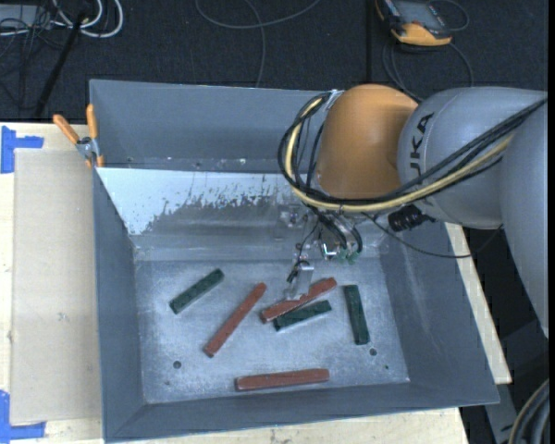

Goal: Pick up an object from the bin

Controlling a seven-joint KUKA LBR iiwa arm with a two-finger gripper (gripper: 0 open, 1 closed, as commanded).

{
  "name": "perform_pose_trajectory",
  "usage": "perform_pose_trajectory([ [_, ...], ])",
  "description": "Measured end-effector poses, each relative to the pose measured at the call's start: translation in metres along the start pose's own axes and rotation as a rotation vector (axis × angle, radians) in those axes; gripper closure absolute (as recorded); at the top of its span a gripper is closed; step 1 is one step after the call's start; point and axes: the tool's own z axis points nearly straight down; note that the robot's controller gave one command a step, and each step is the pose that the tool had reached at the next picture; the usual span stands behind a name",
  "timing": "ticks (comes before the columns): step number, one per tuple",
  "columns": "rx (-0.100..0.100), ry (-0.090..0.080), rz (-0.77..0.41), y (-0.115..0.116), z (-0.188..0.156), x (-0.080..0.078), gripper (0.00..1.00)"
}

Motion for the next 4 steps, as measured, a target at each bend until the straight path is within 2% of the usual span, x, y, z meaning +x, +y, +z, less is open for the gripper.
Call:
perform_pose_trajectory([
  [1,0.001,-0.002,-0.175,-0.052,0.074,0.022,0.0],
  [2,0.003,-0.014,-0.518,-0.047,0.041,0.023,0.0],
  [3,0.005,-0.012,-0.94,-0.045,0.042,-0.001,0.0],
  [4,0.006,-0.007,-1.361,-0.038,0.072,0.016,0.0],
])
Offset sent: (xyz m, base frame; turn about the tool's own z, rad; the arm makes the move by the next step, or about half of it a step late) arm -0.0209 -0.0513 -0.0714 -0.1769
